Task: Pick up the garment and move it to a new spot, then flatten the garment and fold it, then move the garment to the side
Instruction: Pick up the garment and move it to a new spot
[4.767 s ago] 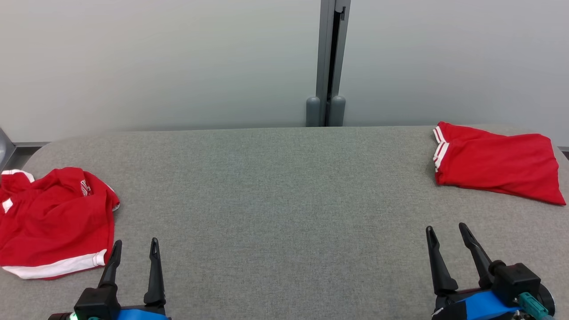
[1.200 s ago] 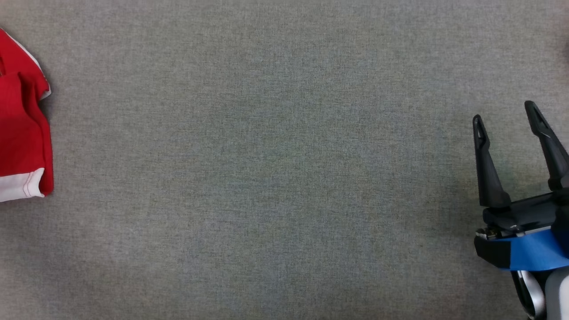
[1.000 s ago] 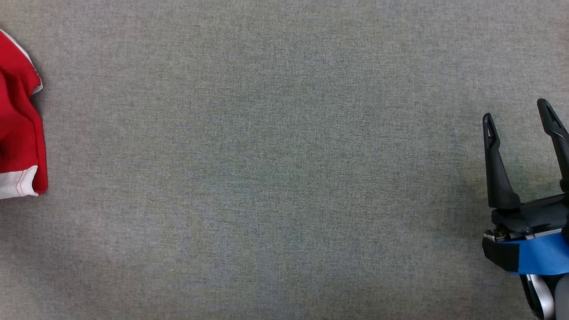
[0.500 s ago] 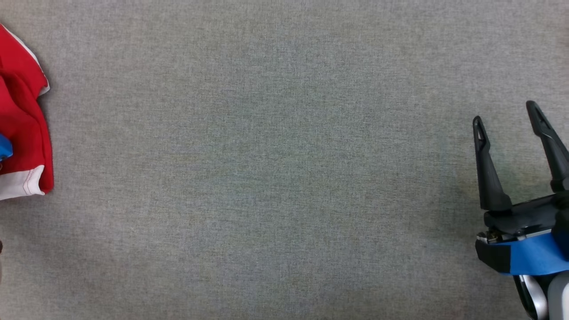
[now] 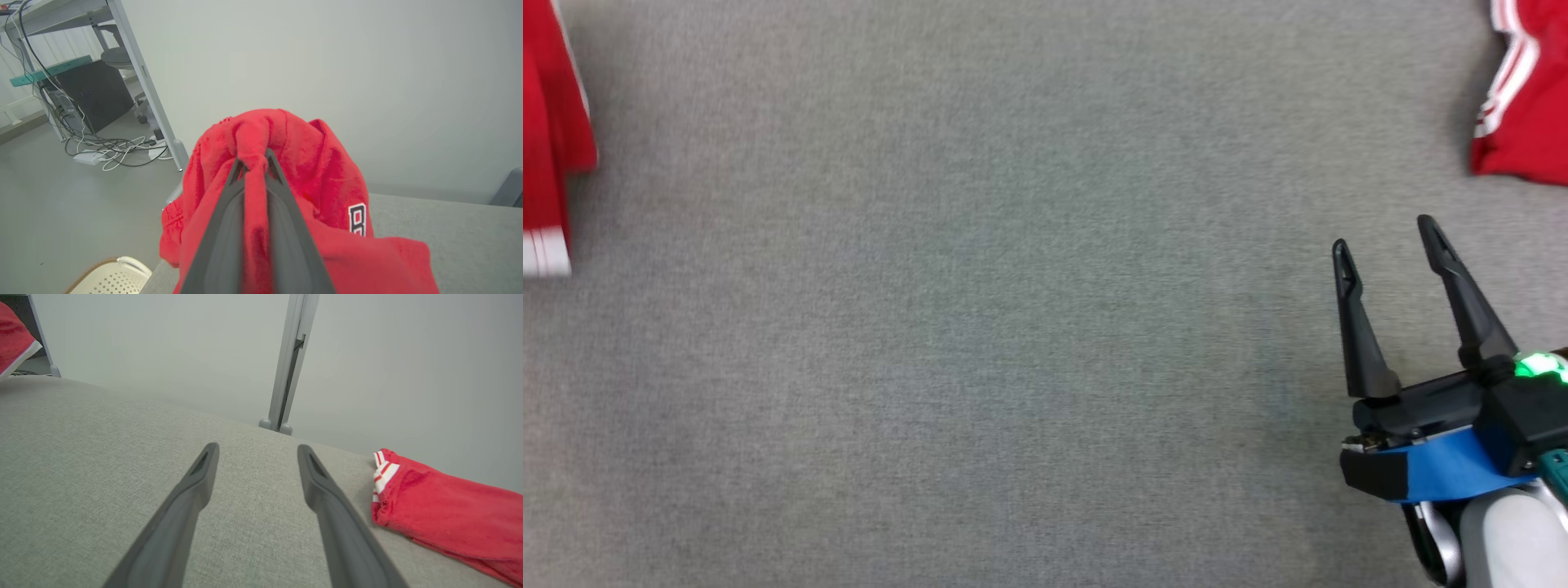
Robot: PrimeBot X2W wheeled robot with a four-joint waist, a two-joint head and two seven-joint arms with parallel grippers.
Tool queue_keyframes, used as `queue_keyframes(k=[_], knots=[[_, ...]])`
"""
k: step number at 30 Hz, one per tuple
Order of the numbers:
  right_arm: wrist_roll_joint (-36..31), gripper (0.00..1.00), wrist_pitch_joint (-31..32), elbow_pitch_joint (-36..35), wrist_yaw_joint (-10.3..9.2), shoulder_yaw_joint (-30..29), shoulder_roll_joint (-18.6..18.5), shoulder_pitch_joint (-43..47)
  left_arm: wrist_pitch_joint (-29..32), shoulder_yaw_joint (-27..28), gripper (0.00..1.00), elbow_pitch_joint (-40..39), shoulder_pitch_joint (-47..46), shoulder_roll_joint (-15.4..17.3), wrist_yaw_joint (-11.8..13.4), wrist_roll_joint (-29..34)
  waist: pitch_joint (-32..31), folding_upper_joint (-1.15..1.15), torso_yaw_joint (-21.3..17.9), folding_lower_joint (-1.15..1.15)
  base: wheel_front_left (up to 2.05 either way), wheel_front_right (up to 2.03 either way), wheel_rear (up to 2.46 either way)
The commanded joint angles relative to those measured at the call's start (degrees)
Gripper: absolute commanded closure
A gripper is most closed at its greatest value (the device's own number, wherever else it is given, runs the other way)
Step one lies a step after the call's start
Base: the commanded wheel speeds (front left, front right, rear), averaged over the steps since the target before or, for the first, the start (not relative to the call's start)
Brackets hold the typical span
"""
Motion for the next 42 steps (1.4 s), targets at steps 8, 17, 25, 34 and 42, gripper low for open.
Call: queue_keyframes(k=[8, 17, 25, 34, 42], knots=[[2.3, 0.00, -4.2, 6.5, 0.01, 1.1, 2.0, -0.7, -0.4, -5.1, 1.00, -17.8, -4.5, 0.5, -0.1, 1.0, -6.6, 0.00, -5.9, 0.00, 0.00, 0.00, 0.00], [6.0, 0.00, -6.1, 11.5, 0.01, 3.6, 2.6, -0.6, 0.3, -15.3, 1.00, -29.9, -7.6, -2.3, -0.1, 0.5, -10.4, 0.00, -13.4, 0.00, 0.00, 0.00, 0.00], [9.5, 0.00, -6.3, 12.5, 0.01, 6.2, 2.6, -0.3, 2.4, -23.5, 1.00, -33.7, -4.2, -8.5, -0.1, 1.0, -11.6, 0.00, -18.5, 0.00, 0.00, 0.00, 0.00], [11.5, 0.00, -6.4, 13.2, 0.01, 6.9, 2.6, 0.4, 1.7, -28.4, 1.00, -32.1, 7.7, -11.7, 0.7, -0.7, -12.5, 0.00, -20.6, 0.00, 0.00, 0.00, 0.00], [11.6, 0.00, -6.4, 14.0, 0.01, 6.7, 2.6, 1.8, 0.1, -29.5, 1.00, -27.4, 19.2, -13.7, 1.7, -2.8, -13.6, 0.00, -19.7, 0.00, 0.00, 0.00, 0.00]])
